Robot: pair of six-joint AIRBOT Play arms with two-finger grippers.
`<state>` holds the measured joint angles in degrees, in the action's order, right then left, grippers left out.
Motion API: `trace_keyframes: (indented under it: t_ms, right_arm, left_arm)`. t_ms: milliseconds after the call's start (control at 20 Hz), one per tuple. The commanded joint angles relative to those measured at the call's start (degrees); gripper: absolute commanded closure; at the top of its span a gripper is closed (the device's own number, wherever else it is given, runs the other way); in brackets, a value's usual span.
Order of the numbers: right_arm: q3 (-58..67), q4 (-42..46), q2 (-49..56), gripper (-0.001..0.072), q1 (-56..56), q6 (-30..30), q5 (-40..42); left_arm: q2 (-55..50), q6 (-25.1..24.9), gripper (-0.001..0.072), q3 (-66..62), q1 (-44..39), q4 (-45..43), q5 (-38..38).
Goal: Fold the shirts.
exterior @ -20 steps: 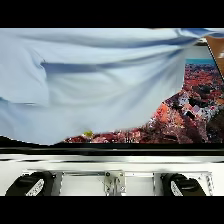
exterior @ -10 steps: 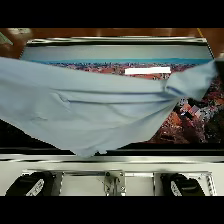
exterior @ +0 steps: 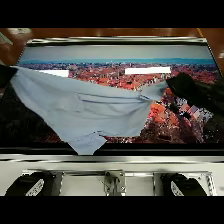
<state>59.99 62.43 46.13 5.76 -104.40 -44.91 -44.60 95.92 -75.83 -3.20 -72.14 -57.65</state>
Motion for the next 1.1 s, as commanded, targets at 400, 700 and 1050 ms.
trace_keyframes:
  t_ms: [400,700,1050]
  right_arm:
    - [-2.9,-3.5,36.5,0.0657,7.1,0.7,32.4]
    - [-2.9,-1.4,27.8,0.0018,4.2,5.8,28.1]
    - [-2.9,18.2,11.7,0.0018,-10.9,12.5,-10.0]
  left_arm:
    - [-31.1,2.6,0.067,9.5,0.0,10.9,10.6]
    - [-34.3,-3.3,0.0131,9.3,1.2,18.7,1.9]
    - [-25.8,-14.5,0.0023,17.7,13.4,17.7,-14.4]
